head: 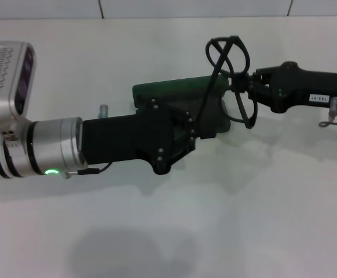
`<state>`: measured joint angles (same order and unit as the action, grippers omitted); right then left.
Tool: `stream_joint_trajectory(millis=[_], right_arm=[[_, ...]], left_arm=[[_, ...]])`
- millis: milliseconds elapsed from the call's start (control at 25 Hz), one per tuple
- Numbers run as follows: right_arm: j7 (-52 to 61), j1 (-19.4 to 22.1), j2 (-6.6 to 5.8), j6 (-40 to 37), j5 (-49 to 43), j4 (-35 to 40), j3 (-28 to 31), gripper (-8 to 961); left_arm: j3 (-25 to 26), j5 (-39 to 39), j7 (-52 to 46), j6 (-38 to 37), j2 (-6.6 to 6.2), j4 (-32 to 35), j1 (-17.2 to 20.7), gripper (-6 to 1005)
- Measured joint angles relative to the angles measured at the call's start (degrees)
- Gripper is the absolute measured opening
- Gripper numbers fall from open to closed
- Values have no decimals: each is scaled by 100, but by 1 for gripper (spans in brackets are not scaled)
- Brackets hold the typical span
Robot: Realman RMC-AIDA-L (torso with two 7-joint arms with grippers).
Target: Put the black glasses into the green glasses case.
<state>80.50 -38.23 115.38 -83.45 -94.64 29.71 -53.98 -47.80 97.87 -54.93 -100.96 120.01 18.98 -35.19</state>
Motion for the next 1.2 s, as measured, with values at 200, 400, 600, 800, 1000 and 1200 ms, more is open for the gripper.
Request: stream_joint_trajectory(millis=[200, 400, 600, 800, 1000, 1200], right_arm=[[0, -93, 32, -104, 158, -1, -19, 87], [0, -190, 48, -271, 330, -45, -36, 87], [0, -260, 61, -363, 488, -61, -56, 86], [-85, -333, 83, -361, 755, -123, -244, 86], [-193, -344, 83, -331, 1187, -157, -583, 86], [-201, -365, 81, -331, 1492, -159, -935, 86]], left_arm=[[-11, -1, 7, 27, 3, -63, -47, 21], [-11, -2, 6, 31, 5, -63, -66, 22], [-10, -5, 3, 34, 21, -69, -113, 23], [-10, -6, 29, 34, 26, -262, -232, 24], [-9, -7, 46, 34, 27, -298, -277, 25], [23, -7, 48, 45, 29, -299, -286, 25]])
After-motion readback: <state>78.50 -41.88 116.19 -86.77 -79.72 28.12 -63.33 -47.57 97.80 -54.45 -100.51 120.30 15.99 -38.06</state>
